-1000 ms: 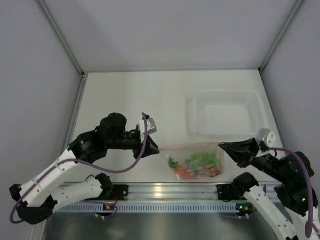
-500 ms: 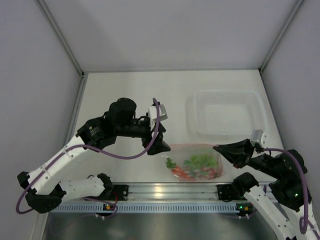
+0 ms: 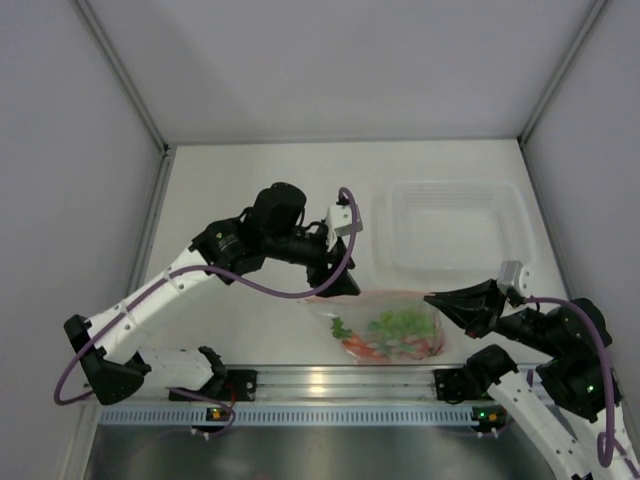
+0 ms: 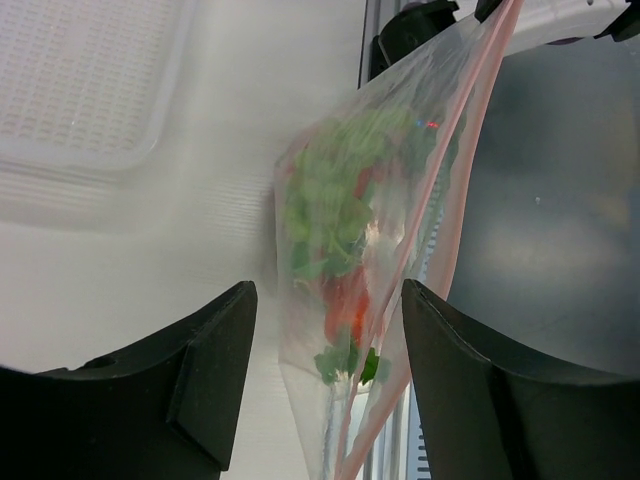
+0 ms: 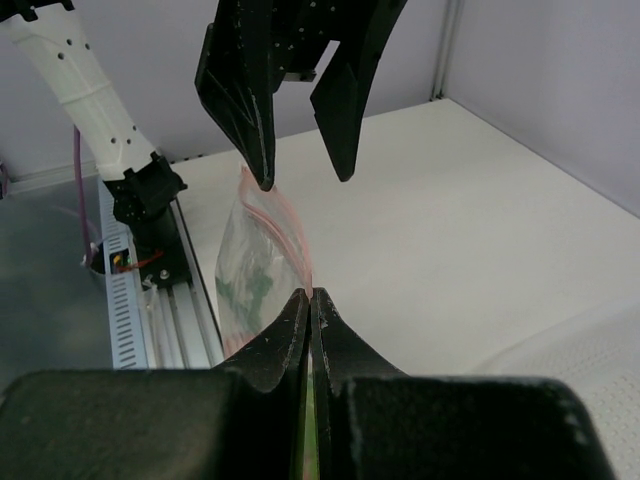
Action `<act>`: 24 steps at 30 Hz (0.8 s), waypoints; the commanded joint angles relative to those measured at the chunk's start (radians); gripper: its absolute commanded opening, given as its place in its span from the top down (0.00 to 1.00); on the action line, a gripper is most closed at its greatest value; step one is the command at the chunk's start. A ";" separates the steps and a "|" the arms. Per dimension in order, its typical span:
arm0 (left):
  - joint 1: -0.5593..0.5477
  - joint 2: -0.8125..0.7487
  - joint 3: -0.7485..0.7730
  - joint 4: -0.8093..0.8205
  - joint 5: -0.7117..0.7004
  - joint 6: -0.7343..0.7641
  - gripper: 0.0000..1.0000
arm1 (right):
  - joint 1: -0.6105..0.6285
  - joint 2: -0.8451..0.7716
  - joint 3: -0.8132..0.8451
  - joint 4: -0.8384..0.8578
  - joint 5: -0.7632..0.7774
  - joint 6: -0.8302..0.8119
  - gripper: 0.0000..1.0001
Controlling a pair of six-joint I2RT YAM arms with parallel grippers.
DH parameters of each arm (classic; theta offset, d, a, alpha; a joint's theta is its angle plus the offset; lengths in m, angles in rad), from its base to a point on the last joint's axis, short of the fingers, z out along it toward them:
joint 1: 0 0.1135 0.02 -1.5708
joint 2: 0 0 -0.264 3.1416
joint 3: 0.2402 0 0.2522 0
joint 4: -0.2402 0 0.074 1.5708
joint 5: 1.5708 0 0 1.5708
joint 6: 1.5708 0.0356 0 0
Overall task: Open the zip-top bag and remove the fake food
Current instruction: Open the zipper of the food storage bag at the center of the board.
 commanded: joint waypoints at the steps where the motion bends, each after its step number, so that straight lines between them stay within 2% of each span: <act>1: 0.002 -0.009 -0.006 0.080 0.065 0.015 0.35 | 0.007 -0.002 0.011 0.077 -0.011 -0.018 1.00; 9: 0.001 -0.009 -0.041 0.108 0.120 0.004 0.35 | 0.005 0.004 0.013 0.088 0.000 -0.007 1.00; 12: -0.008 0.002 -0.051 0.114 0.099 0.002 0.37 | 0.007 0.006 0.017 0.092 0.001 -0.003 1.00; 16: -0.024 0.013 -0.063 0.138 0.054 -0.008 0.45 | 0.007 0.012 0.026 0.098 -0.035 0.000 1.00; 23: -0.037 0.063 -0.054 0.146 0.111 -0.014 0.46 | 0.007 0.016 0.025 0.103 -0.043 0.000 1.00; 24: -0.039 0.065 -0.054 0.146 0.113 -0.014 0.57 | 0.005 0.018 0.023 0.103 -0.040 0.000 1.00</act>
